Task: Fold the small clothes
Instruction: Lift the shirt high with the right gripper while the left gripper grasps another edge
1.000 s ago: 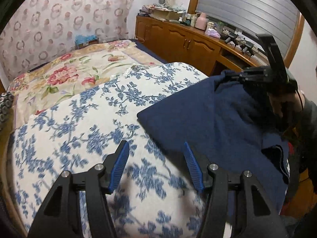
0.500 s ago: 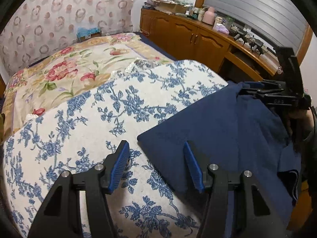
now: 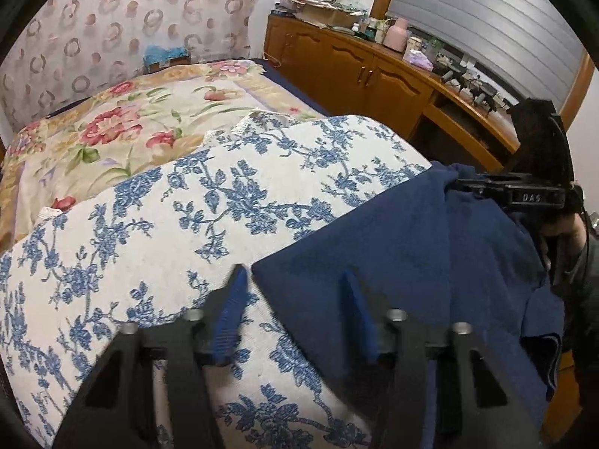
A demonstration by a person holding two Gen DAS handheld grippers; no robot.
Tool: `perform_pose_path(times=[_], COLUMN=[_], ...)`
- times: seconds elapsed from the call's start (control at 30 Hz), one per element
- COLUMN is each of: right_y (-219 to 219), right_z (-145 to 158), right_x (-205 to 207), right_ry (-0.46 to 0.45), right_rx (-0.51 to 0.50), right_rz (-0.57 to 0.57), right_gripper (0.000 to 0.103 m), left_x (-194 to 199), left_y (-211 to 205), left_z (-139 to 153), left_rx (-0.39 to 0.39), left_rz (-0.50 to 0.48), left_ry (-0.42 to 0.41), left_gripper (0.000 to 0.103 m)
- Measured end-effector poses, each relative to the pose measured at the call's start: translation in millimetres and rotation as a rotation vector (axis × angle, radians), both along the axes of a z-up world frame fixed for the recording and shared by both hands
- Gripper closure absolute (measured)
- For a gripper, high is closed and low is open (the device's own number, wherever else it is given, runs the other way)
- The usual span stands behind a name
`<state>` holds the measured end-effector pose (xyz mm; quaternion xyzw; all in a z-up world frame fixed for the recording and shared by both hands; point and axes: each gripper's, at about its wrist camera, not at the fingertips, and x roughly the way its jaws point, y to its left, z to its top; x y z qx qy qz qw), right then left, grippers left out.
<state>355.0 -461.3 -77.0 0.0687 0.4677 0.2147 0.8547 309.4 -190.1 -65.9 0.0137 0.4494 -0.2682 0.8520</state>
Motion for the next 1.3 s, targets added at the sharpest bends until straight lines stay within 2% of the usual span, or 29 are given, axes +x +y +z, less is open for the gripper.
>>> perform_pose_path(times=[0.07, 0.13, 0.2, 0.27, 0.37, 0.6, 0.7, 0.73, 0.77, 0.83, 0.93, 1.03, 1.23, 1.3], right_y=[5, 8, 11, 17, 26, 33, 41, 43, 44, 47, 49, 55, 61, 65], right_z=[3, 6, 11, 14, 17, 57, 68, 70, 71, 73, 79, 94, 152, 177], right_x=[-4, -7, -12, -17, -24, -50, -61, -63, -65, -69, -77, -93, -135, -151], right_ry=[-0.022, -0.051, -0.093, -0.121, -0.163, -0.331, -0.369, -0.374, -0.377, -0.383, -0.398, -0.437, -0.571, -0.628], right_rx=[-0.025, -0.067, -0.113, -0.153, -0.215, -0.210, -0.231, -0.235, -0.239, -0.242, -0.238, -0.235, -0.212, -0.202], right_rz=[0.011, 0.011, 0.010, 0.021, 0.031, 0.032, 0.049, 0.052, 0.053, 0.050, 0.042, 0.043, 0.030, 0.021], right_gripper=[0.062, 0.070, 0.088, 0.092, 0.093, 0.094, 0.094, 0.094, 0.094, 0.094, 0.094, 0.094, 0.094, 0.094], left_x=[2, 4, 4, 5, 6, 7, 8, 7, 6, 3, -9, -28, -86, -111], left_y=[1, 2, 4, 5, 5, -1, -3, -4, -5, -5, 1, 12, 37, 49], left_z=[0, 0, 0, -1, 0, -1, -2, -1, -2, 1, 18, 50, 134, 169], left_rx=[-0.003, -0.014, -0.026, -0.032, -0.027, 0.000, 0.003, 0.005, 0.019, 0.016, -0.018, -0.069, -0.178, -0.198], left_rz=[0.008, 0.016, 0.018, 0.022, 0.023, 0.016, 0.015, 0.013, 0.012, 0.004, 0.006, 0.007, 0.005, 0.009], left_ry=[0.002, 0.008, 0.013, 0.018, 0.022, 0.003, -0.011, -0.017, -0.028, -0.037, -0.071, -0.135, -0.310, -0.394], left_gripper=[0.069, 0.072, 0.072, 0.072, 0.071, 0.070, 0.069, 0.073, 0.087, 0.096, 0.098, 0.098, 0.099, 0.099])
